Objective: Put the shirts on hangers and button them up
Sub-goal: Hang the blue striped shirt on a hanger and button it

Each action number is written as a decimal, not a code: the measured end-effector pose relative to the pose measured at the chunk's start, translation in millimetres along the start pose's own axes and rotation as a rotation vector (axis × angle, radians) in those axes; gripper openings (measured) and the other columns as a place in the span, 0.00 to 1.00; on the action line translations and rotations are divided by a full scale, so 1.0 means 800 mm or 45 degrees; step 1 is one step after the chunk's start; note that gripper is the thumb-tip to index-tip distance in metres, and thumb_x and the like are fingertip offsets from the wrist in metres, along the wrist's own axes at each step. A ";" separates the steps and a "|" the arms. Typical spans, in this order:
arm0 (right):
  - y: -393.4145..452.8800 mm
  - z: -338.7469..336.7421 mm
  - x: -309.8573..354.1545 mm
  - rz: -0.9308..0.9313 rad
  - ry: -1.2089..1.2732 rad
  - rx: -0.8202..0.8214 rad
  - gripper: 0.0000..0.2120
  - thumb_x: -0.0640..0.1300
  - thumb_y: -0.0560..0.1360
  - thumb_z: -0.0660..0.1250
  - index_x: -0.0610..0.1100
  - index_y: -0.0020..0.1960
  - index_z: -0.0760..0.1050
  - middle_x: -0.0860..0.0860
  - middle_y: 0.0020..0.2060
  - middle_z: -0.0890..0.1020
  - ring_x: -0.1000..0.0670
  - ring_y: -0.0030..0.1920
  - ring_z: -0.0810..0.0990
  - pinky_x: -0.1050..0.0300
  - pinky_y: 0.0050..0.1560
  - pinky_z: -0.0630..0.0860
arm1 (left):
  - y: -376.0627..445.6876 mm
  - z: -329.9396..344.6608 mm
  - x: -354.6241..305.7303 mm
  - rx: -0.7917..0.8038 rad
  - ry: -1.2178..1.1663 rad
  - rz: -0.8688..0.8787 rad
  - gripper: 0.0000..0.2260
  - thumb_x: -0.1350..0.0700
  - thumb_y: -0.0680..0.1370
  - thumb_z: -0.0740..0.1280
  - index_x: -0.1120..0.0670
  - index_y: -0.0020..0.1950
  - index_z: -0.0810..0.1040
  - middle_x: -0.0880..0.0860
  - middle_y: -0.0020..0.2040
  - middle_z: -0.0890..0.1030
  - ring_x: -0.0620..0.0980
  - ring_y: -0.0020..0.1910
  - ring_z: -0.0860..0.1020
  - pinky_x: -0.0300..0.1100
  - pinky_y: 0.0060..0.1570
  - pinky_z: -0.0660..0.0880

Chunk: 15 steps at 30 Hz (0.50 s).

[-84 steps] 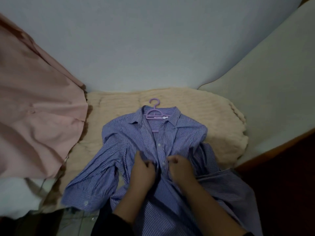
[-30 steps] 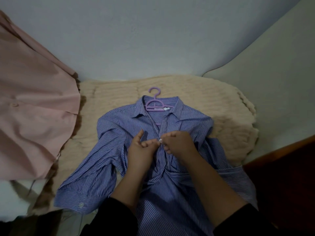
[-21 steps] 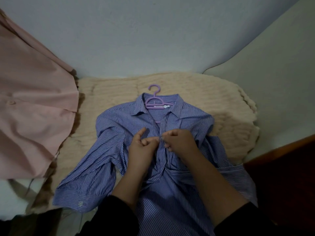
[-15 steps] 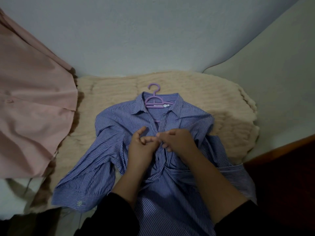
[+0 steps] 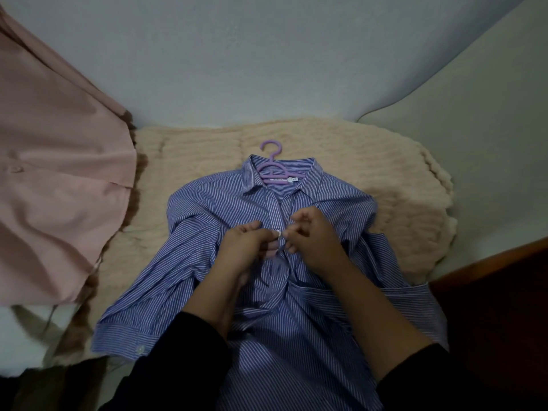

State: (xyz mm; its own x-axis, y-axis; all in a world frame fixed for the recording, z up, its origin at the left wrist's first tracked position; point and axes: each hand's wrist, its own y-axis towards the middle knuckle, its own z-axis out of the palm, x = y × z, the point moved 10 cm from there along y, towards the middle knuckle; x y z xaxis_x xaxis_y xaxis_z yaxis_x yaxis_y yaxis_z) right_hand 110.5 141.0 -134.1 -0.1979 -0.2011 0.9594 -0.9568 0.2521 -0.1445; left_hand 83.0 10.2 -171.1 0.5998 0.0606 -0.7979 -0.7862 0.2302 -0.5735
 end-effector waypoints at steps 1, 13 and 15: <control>0.000 -0.003 0.000 -0.027 -0.066 -0.021 0.14 0.34 0.75 0.64 0.50 0.44 0.65 0.49 0.34 0.76 0.53 0.30 0.76 0.56 0.35 0.75 | 0.000 0.004 0.006 0.036 -0.041 -0.048 0.08 0.68 0.74 0.67 0.56 0.44 0.72 0.53 0.34 0.78 0.46 0.30 0.78 0.36 0.29 0.77; -0.084 -0.034 0.014 -0.045 -1.057 0.366 0.11 0.53 0.74 0.67 0.48 0.53 0.76 0.54 0.45 0.77 0.53 0.46 0.76 0.59 0.47 0.74 | -0.069 -0.034 0.012 -0.003 1.407 0.312 0.23 0.54 0.79 0.64 0.51 0.72 0.62 0.49 0.50 0.81 0.47 0.45 0.79 0.42 0.46 0.75; -0.108 -0.038 0.013 -0.076 -1.417 0.430 0.12 0.54 0.74 0.66 0.49 0.53 0.77 0.52 0.48 0.77 0.51 0.48 0.76 0.55 0.50 0.74 | -0.086 -0.043 0.020 -0.036 1.672 0.331 0.24 0.51 0.80 0.62 0.50 0.75 0.59 0.53 0.58 0.79 0.53 0.55 0.78 0.47 0.54 0.74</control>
State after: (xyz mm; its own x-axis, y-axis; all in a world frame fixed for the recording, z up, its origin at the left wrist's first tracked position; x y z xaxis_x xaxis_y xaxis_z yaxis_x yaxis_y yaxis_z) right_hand 197.7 146.2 -104.3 -0.0678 -0.9663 0.2485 -0.9458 -0.0170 -0.3243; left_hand 141.3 -38.0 -150.7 -0.1406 -0.8765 -0.4604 -0.8673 0.3333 -0.3696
